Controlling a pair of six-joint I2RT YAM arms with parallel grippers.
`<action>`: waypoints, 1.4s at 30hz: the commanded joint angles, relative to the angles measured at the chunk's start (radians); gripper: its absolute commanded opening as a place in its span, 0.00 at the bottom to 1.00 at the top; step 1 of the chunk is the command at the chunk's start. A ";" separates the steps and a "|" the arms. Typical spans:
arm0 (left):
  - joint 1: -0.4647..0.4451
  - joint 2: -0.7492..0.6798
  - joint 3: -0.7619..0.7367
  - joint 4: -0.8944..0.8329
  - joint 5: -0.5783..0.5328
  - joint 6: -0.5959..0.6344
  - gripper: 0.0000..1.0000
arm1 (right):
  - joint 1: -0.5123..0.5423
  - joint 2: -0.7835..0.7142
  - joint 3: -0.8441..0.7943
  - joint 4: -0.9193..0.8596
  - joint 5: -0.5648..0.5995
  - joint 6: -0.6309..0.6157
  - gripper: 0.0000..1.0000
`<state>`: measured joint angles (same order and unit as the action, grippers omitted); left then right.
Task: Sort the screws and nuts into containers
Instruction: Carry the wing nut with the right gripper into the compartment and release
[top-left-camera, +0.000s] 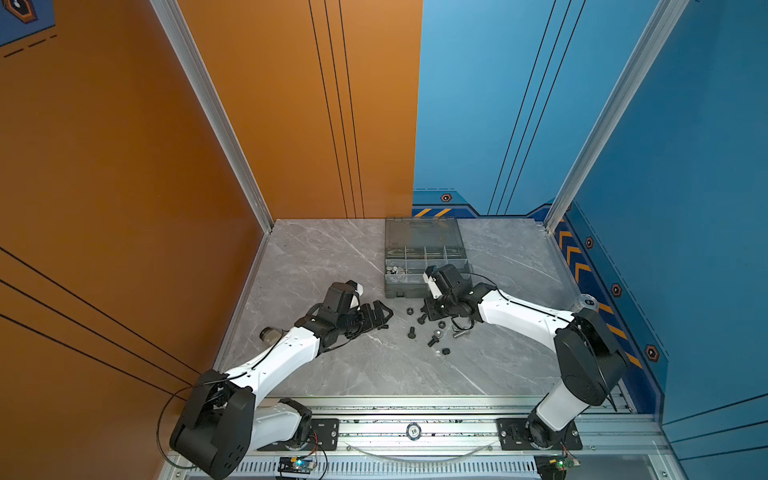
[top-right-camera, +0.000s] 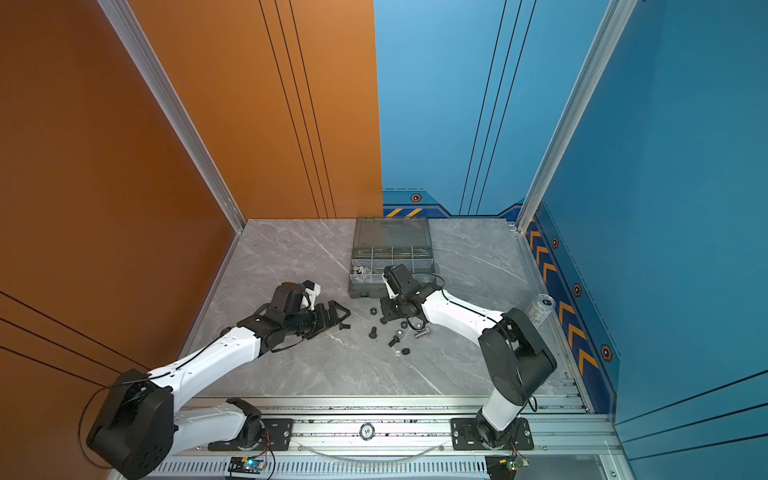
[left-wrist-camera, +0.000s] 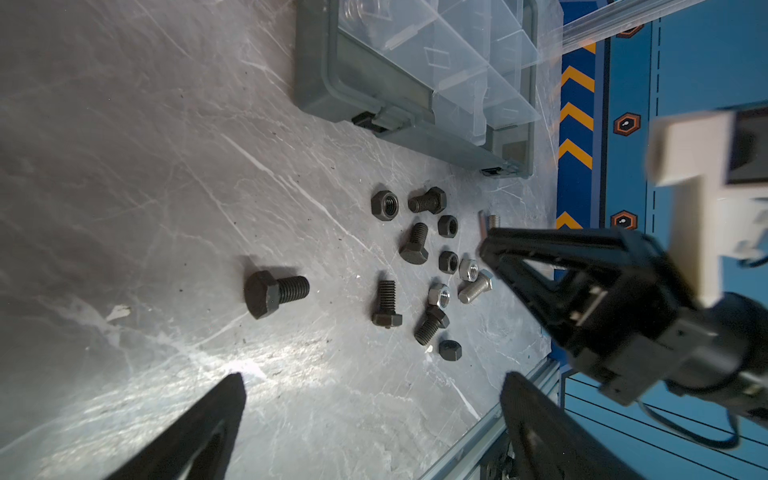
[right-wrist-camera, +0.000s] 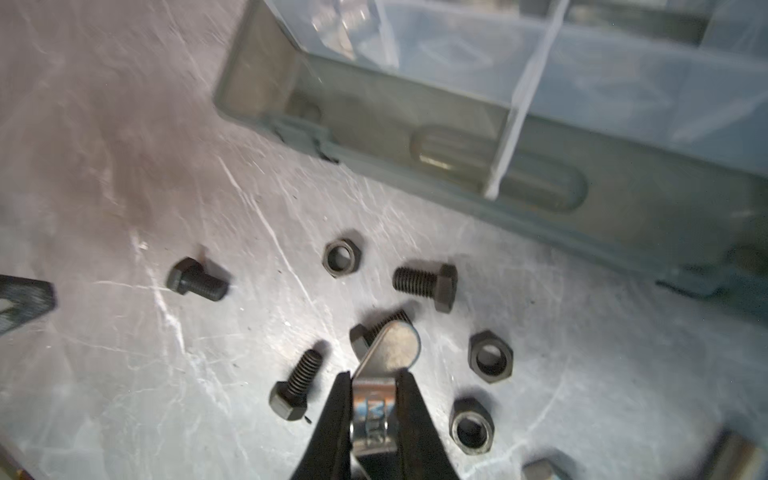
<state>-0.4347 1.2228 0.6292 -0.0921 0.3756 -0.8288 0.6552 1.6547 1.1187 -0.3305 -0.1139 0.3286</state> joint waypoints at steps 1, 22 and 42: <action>0.003 -0.022 -0.022 0.020 0.019 -0.013 0.98 | -0.010 0.002 0.094 -0.012 -0.034 -0.054 0.01; 0.026 -0.056 -0.025 -0.022 0.016 -0.005 0.98 | -0.046 0.551 0.781 -0.096 -0.032 -0.126 0.01; 0.027 -0.048 -0.036 -0.022 -0.007 -0.017 0.98 | -0.061 0.662 0.843 -0.113 -0.046 -0.111 0.12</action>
<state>-0.4168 1.1812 0.6098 -0.0975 0.3759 -0.8394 0.5961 2.3169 1.9289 -0.4126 -0.1394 0.2203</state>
